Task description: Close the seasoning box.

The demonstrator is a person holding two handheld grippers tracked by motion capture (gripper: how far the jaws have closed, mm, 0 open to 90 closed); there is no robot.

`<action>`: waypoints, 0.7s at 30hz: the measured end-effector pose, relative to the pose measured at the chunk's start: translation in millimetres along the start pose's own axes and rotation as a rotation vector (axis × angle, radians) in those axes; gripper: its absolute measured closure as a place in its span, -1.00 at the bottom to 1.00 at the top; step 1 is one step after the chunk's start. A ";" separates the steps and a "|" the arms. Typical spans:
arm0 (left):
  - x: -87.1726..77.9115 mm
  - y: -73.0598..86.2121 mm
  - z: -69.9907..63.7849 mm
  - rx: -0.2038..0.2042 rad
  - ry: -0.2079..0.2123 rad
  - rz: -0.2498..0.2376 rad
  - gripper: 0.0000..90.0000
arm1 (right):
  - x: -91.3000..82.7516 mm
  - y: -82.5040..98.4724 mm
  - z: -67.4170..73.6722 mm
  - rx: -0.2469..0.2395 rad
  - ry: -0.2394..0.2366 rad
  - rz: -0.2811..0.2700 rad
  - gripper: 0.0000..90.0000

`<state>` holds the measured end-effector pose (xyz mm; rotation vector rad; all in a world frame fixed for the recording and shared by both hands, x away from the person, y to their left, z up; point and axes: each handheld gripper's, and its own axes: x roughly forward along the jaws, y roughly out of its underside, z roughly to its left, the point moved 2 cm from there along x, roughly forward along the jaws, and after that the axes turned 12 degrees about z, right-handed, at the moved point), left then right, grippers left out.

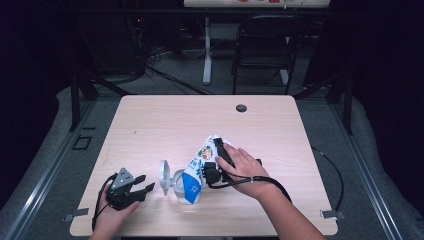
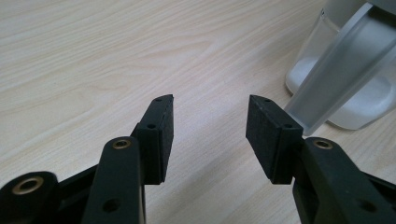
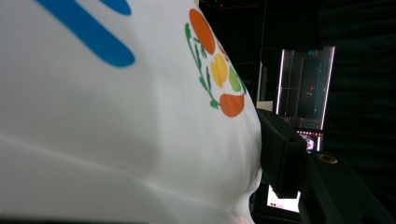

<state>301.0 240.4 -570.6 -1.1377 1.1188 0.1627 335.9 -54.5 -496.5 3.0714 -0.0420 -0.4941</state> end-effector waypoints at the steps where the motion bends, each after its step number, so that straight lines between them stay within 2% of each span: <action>1: 0.1 0.0 0.0 0.000 0.000 0.000 0.16 | 0.2 -0.1 -0.1 -0.002 0.002 -0.002 0.14; 11: 0.2 0.0 0.1 0.003 0.000 0.000 0.16 | -0.1 -0.1 -0.2 -0.002 0.000 0.000 0.14; 14: 0.2 0.0 0.0 0.000 0.001 -0.001 0.16 | -1.6 -0.3 -1.4 -0.013 0.002 0.016 0.14; 21: 0.3 0.1 0.6 0.002 0.000 -0.003 0.16 | -1.0 -0.5 -1.7 -0.012 0.003 0.006 0.14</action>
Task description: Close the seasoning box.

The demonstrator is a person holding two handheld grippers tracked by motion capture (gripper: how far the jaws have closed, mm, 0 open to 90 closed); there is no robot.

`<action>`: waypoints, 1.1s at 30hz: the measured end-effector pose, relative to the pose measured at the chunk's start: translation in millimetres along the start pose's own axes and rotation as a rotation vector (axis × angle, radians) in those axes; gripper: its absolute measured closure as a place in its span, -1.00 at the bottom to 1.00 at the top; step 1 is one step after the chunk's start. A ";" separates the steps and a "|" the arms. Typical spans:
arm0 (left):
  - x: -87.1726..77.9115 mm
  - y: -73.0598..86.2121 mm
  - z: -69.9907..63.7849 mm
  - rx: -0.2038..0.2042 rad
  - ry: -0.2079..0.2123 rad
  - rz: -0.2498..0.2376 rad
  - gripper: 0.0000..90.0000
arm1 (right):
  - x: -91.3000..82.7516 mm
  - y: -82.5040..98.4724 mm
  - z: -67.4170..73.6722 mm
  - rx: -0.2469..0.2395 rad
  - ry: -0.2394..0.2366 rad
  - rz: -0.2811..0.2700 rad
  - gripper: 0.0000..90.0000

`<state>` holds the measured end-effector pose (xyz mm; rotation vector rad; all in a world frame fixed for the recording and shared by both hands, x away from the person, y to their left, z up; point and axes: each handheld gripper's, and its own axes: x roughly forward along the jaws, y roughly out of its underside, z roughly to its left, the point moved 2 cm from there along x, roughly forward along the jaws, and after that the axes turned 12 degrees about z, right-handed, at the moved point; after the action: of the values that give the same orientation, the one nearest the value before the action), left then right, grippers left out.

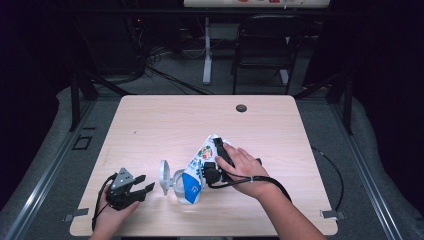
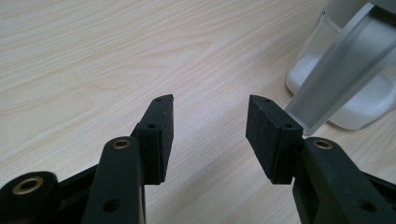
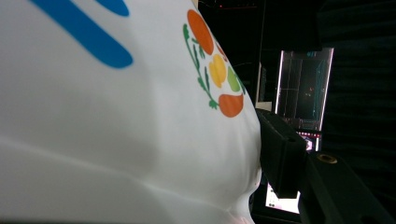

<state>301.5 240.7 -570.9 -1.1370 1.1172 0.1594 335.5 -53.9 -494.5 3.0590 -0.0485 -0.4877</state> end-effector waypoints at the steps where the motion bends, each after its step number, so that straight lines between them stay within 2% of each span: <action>1: 0.0 0.0 0.0 0.000 -0.001 0.001 0.16 | 0.0 0.0 -0.1 0.000 0.000 0.000 0.14; 33: -0.1 0.0 0.4 0.000 0.000 -0.001 0.16 | 0.7 -1.7 -1.8 0.006 0.003 -0.015 0.15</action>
<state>301.7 241.1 -570.8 -1.1374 1.1162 0.1588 336.7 -52.2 -493.1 3.0683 -0.0274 -0.4854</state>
